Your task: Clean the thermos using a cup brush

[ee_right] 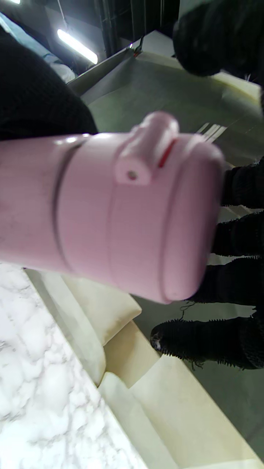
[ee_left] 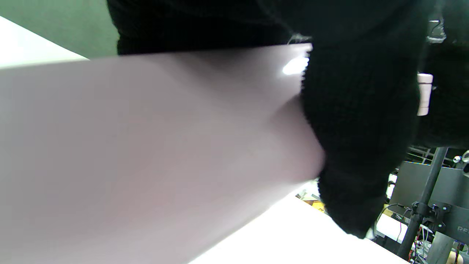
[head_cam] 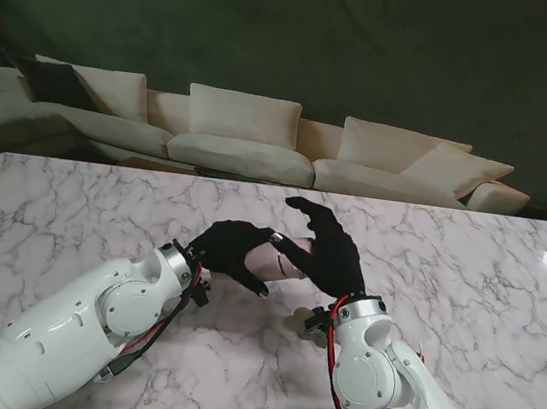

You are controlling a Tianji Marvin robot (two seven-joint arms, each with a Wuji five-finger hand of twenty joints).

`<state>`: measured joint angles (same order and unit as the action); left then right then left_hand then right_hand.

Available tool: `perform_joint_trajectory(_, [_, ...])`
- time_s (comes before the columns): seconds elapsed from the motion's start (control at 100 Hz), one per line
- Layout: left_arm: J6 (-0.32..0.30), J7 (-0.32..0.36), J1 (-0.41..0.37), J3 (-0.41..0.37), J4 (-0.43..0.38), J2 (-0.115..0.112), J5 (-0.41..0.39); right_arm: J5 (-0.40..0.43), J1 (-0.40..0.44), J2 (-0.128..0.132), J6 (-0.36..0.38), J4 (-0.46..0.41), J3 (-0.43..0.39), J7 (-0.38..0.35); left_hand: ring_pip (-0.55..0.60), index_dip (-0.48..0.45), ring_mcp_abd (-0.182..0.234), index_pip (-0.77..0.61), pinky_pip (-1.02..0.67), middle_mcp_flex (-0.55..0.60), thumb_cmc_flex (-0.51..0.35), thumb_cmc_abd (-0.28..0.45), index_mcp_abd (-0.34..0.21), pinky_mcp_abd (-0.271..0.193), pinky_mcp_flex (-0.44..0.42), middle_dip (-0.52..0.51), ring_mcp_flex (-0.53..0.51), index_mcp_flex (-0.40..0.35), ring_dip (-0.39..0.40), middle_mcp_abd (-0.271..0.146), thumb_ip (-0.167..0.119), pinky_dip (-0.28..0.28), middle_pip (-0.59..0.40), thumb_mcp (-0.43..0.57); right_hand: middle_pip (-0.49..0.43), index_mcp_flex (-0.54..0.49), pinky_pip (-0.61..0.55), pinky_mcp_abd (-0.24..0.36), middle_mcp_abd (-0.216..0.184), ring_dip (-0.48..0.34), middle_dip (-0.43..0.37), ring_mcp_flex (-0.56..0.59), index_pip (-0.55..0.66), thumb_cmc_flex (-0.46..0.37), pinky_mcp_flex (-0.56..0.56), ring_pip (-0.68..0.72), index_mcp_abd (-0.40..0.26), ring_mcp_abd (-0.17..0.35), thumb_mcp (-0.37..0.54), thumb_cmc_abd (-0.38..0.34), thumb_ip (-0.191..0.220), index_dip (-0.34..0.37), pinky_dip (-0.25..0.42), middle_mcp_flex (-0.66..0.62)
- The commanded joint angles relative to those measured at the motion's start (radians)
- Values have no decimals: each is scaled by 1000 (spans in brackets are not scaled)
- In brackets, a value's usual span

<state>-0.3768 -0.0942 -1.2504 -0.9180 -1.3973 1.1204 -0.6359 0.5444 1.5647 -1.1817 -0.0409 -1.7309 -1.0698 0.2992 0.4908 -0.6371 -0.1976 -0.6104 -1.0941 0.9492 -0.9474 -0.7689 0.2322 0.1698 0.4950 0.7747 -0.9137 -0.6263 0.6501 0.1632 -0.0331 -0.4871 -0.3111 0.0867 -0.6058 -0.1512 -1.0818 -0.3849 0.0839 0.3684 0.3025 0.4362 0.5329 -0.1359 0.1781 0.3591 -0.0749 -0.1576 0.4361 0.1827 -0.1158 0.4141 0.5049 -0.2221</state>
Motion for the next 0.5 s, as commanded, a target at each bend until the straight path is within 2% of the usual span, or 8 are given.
perform_joint_trajectory(0.0, [-4,13,4,-2,-9,4,2,22,10,0,25,-2,-16,17,186,-35,80,-145,-89,0,-325,513,-220,-106,28,3,-83,-95,51,-59,4,-40,-31,242,32,33,44,63,-39,-34,-14,-54,-25,22,-53,-50,-48,49,-24,-30,22,-13,-14,42])
perform_joint_trajectory(0.06, [-5,14,4,-3,-9,3,2,49,19,4,46,-8,-34,28,186,-35,81,-146,-89,0,-325,513,-220,-107,29,3,-83,-96,51,-59,4,-40,-30,242,49,32,61,65,-33,-47,-23,-59,-29,11,-64,-69,-48,49,-23,-21,24,-15,-13,45])
perform_joint_trajectory(0.16, [-7,15,1,-7,-10,2,0,82,48,17,126,-28,-86,16,186,-34,80,-145,-88,-1,-325,514,-220,-106,27,3,-83,-95,51,-58,4,-40,-30,242,77,38,99,61,-30,-64,-35,-65,-36,-61,-82,-96,-64,47,-9,23,31,-17,-19,47])
perform_joint_trajectory(0.36, [-12,15,-2,-17,-14,1,-6,228,129,57,319,-61,-221,-40,186,-35,80,-145,-89,-1,-326,514,-220,-105,27,3,-82,-95,51,-59,4,-40,-30,242,183,65,118,-10,-21,-93,-77,-6,-106,-332,-16,-136,-128,29,67,164,101,-49,-17,45])
perform_joint_trajectory(0.41, [-13,14,-3,-18,-14,1,-7,246,148,64,362,-67,-249,-56,186,-35,80,-145,-89,-1,-326,513,-219,-105,27,3,-82,-95,51,-58,3,-40,-30,243,213,62,119,-26,-24,-98,-85,14,-143,-365,1,-147,-144,26,176,220,138,-68,-23,43])
perform_joint_trajectory(0.43, [-14,14,-3,-18,-14,1,-7,251,154,66,375,-70,-258,-63,186,-35,80,-145,-89,-1,-326,513,-220,-105,27,3,-83,-95,51,-59,4,-40,-30,242,226,60,119,-28,-23,-100,-89,17,-155,-369,5,-151,-153,26,264,251,162,-72,-25,43])
perform_joint_trajectory(0.49, [-14,13,-2,-18,-14,1,-8,269,173,73,407,-76,-284,-86,186,-35,80,-146,-89,0,-325,513,-220,-105,27,4,-83,-96,51,-58,4,-40,-31,242,255,57,120,-34,-25,-103,-100,26,-192,-372,10,-159,-174,29,496,321,192,-82,-29,43])
